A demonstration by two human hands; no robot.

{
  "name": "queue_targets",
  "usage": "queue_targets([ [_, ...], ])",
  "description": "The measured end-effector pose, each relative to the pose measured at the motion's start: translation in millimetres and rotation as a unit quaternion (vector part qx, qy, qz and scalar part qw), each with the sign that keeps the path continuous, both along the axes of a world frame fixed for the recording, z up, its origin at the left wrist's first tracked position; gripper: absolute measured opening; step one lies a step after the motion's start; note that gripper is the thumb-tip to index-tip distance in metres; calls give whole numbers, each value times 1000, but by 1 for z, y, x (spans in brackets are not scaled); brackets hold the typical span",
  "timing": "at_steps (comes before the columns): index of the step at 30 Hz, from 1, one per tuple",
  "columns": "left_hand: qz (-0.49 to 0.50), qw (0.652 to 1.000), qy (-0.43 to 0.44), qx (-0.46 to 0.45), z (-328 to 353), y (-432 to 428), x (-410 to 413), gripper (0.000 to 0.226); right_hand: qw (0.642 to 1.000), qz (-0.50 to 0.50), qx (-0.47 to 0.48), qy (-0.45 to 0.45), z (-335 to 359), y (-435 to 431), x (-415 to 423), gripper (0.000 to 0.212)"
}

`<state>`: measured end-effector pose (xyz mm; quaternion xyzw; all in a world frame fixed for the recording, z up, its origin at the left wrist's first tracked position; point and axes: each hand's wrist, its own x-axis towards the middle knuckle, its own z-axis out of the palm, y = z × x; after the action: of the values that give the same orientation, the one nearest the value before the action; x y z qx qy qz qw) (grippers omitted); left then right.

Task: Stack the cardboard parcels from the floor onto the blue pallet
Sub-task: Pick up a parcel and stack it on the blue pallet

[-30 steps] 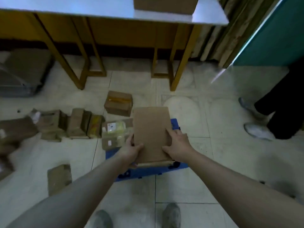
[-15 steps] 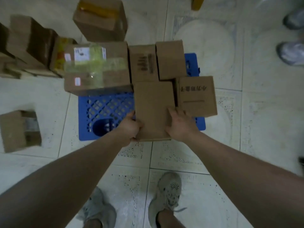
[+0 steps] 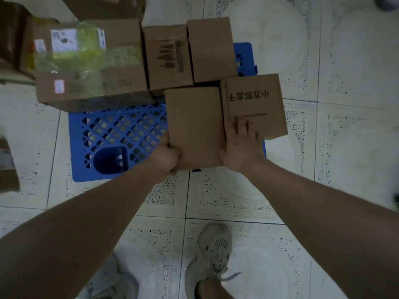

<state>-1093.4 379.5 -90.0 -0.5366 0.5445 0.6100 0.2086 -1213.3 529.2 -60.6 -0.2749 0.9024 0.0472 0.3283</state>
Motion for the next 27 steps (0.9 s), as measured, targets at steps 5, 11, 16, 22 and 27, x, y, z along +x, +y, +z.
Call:
queue_targets([
  [5,-74,997,-16,-32,44,-21,7,88,999,-14,-5,-33,39,-8,-8,81],
  [11,-165,976,-5,-139,184,-90,71,77,998,28,-12,-47,167,-61,20,74],
  [16,-212,947,-2,-243,323,-161,155,74,995,53,-43,-72,296,-126,81,77],
  [22,-220,925,-44,-308,459,-252,287,76,993,65,-63,-72,430,-221,179,71],
  [27,-159,924,-60,-344,544,-323,387,76,987,105,-106,-53,510,-313,264,70],
])
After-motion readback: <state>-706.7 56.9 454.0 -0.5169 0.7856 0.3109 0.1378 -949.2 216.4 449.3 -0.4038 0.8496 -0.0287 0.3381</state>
